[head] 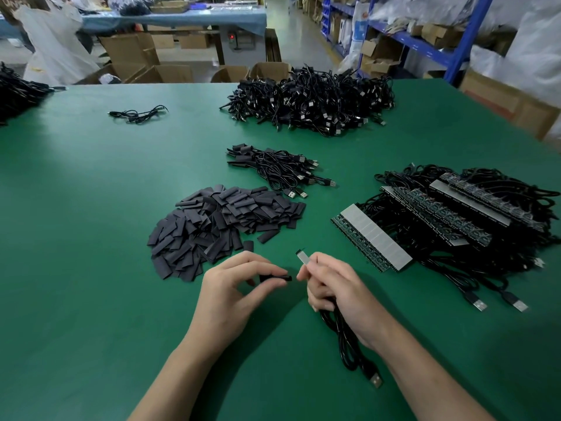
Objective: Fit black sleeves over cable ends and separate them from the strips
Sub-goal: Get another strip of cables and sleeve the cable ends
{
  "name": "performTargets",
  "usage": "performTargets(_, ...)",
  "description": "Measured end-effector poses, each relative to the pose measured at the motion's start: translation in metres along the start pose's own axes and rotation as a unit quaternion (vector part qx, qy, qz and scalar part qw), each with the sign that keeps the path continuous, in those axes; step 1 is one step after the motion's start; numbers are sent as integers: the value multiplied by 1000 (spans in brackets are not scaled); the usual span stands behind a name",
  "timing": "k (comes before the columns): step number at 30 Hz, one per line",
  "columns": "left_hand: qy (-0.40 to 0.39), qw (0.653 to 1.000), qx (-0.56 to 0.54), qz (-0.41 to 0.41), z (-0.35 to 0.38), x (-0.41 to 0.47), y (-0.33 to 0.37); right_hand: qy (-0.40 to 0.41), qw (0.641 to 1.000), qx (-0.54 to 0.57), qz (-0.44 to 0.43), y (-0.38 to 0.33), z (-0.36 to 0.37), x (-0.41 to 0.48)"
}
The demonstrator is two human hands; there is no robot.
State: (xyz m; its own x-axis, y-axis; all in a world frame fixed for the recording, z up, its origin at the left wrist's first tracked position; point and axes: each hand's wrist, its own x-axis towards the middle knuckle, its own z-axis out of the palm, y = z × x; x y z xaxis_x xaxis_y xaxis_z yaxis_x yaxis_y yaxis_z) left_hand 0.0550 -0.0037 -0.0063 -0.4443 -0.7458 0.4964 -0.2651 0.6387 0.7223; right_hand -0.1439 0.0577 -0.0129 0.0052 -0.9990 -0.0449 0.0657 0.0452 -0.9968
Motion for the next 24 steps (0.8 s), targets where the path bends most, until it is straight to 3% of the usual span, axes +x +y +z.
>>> performTargets(8, 44, 998, -9, -39, -2, 2, -1, -15, 999, -46, -11, -1, 1, -1)
performTargets(24, 30, 998, -32, -44, 2, 1, -5, 3, 986, -164, -16, -3, -1, -4)
